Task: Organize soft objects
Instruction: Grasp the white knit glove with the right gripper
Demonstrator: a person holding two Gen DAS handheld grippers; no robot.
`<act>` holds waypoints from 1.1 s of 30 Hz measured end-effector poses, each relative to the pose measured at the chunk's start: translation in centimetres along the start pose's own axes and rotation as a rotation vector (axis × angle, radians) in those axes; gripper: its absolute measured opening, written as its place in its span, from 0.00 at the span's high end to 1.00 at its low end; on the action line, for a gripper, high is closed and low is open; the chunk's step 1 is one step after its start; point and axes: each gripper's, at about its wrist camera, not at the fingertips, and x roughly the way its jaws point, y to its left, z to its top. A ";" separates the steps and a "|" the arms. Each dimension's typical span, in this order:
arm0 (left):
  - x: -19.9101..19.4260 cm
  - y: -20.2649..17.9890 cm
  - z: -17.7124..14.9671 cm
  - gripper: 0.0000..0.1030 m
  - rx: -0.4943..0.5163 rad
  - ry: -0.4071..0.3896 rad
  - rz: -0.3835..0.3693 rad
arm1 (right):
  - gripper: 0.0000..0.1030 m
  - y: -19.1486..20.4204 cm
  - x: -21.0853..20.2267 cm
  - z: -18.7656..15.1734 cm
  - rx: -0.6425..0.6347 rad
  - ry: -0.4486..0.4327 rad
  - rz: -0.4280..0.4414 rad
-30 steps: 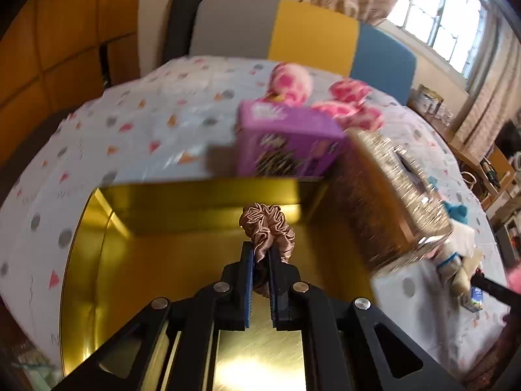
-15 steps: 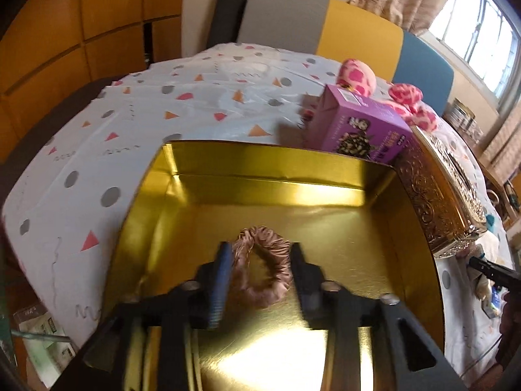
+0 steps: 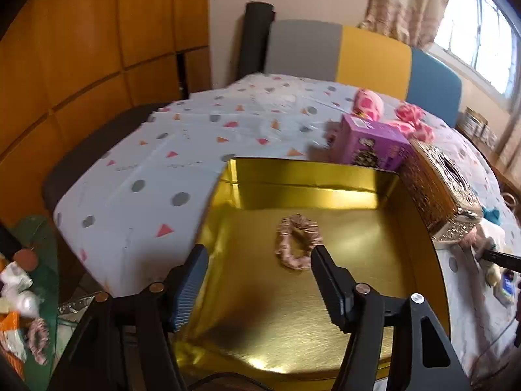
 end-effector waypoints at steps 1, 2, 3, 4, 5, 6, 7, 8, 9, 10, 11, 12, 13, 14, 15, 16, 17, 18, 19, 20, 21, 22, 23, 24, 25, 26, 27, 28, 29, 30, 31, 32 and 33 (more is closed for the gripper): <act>-0.1 0.4 -0.1 0.33 -0.014 -0.003 -0.002 | 0.68 0.0 -0.6 -0.1 0.007 -0.014 0.015; -0.1 0.6 -0.1 0.33 -0.025 -0.002 -0.003 | 0.68 -0.1 -1.3 -0.3 0.016 -0.033 0.028; -0.1 0.6 -0.2 0.33 -0.030 0.001 -0.008 | 0.68 -0.1 -2.0 -0.5 0.024 -0.047 0.037; 0.1 0.6 -0.2 0.33 -0.031 0.005 -0.014 | 0.68 -0.3 -2.5 -0.7 0.035 -0.059 0.047; 0.2 0.4 -0.3 0.33 -0.028 0.009 -0.019 | 0.69 -0.5 -3.1 -0.9 0.050 -0.069 0.060; 0.4 0.0 -0.4 0.33 -0.022 0.012 -0.028 | 0.69 -0.7 -3.8 -1.2 0.063 -0.080 0.069; 0.5 -0.3 -0.6 0.33 -0.017 0.014 -0.036 | 0.69 -0.9 -4.5 -1.4 0.075 -0.092 0.074; 0.7 -0.8 -0.7 0.33 -0.010 0.020 -0.052 | 0.69 -1.1 -5.3 -1.7 0.088 -0.107 0.080; 0.9 -1.2 -0.9 0.33 -0.006 0.027 -0.064 | 0.69 -1.3 -5.8 -1.7 0.097 -0.118 0.085; 1.0 -1.7 -1.0 0.33 -0.001 0.032 -0.076 | 0.69 -1.6 -6.6 -1.8 0.113 -0.132 0.086; 1.1 -2.1 -1.1 0.33 0.005 0.035 -0.087 | 0.69 -2.0 -7.0 -1.7 0.129 -0.142 0.081; 1.2 -2.6 -1.3 0.33 0.013 0.037 -0.096 | 0.69 -2.5 -7.5 -1.7 0.147 -0.155 0.076; 1.4 -3.2 -1.4 0.33 0.021 0.043 -0.105 | 0.69 -3.0 -7.8 -1.5 0.167 -0.165 0.074; 1.5 -3.5 -1.5 0.33 0.025 0.049 -0.114 | 0.69 -3.5 -7.9 -1.3 0.185 -0.167 0.071; 1.5 -4.0 -1.6 0.33 0.031 0.055 -0.131 | 0.69 -3.9 -7.8 -1.0 0.204 -0.165 0.055; 1.5 -4.5 -1.6 0.32 0.038 0.054 -0.141 | 0.69 -4.3 -7.4 -0.5 0.218 -0.159 0.039; 1.4 -4.8 -1.7 0.32 0.043 0.053 -0.143 | 0.69 -4.5 -7.0 -0.1 0.232 -0.152 0.032; 1.4 -5.2 -1.7 0.25 0.051 0.053 -0.144 | 0.69 -4.6 -6.8 0.2 0.241 -0.151 0.036; 1.3 -5.5 -1.7 0.21 0.052 0.052 -0.142 | 0.69 -4.6 -6.5 0.7 0.248 -0.149 0.041; 1.2 -5.7 -1.7 0.21 0.049 0.049 -0.146 | 0.69 -4.3 -6.1 1.3 0.249 -0.144 0.043; 1.1 -5.9 -1.7 0.21 0.051 0.049 -0.157 | 0.69 -4.0 -5.9 1.7 0.246 -0.143 0.047; 1.1 -6.1 -1.7 0.21 0.056 0.050 -0.162 | 0.69 -3.5 -5.7 2.3 0.240 -0.143 0.056; 1.1 -6.3 -1.8 0.21 0.062 0.049 -0.163 | 0.69 -3.1 -5.5 2.9 0.233 -0.142 0.066; 1.0 -6.4 -1.8 0.21 0.065 0.049 -0.166 | 0.69 -2.3 -5.1 3.7 0.222 -0.140 0.072; 1.0 -6.5 -1.8 0.21 0.068 0.049 -0.171 | 0.69 -1.7 -5.0 4.3 0.213 -0.142 0.074; 0.9 -6.6 -1.9 0.21 0.069 0.050 -0.175 | 0.69 -0.9 -4.7 5.2 0.203 -0.144 0.077; 0.8 -6.7 -1.9 0.21 0.070 0.050 -0.179 | 0.69 -0.4 -4.6 5.9 0.196 -0.146 0.078; 0.8 -6.7 -1.9 0.21 0.070 0.051 -0.181 | 0.69 0.3 -4.3 6.9 0.185 -0.149 0.075; 0.8 -6.7 -2.0 0.20 0.071 0.051 -0.183 | 0.69 0.8 -4.2 7.6 0.175 -0.153 0.069; 0.7 -6.7 -2.0 0.20 0.070 0.052 -0.186 | 0.69 1.5 -4.0 8.7 0.163 -0.156 0.059; 0.7 -6.7 -2.0 0.20 0.069 0.053 -0.187 | 0.69 2.1 -3.8 9.6 0.153 -0.159 0.053; 0.7 -6.6 -2.0 0.20 0.068 0.053 -0.188 | 0.69 2.7 -3.8 10.4 0.140 -0.164 0.045; 0.7 -6.6 -2.0 0.20 0.067 0.053 -0.188 | 0.69 3.3 -3.7 11.2 0.128 -0.169 0.039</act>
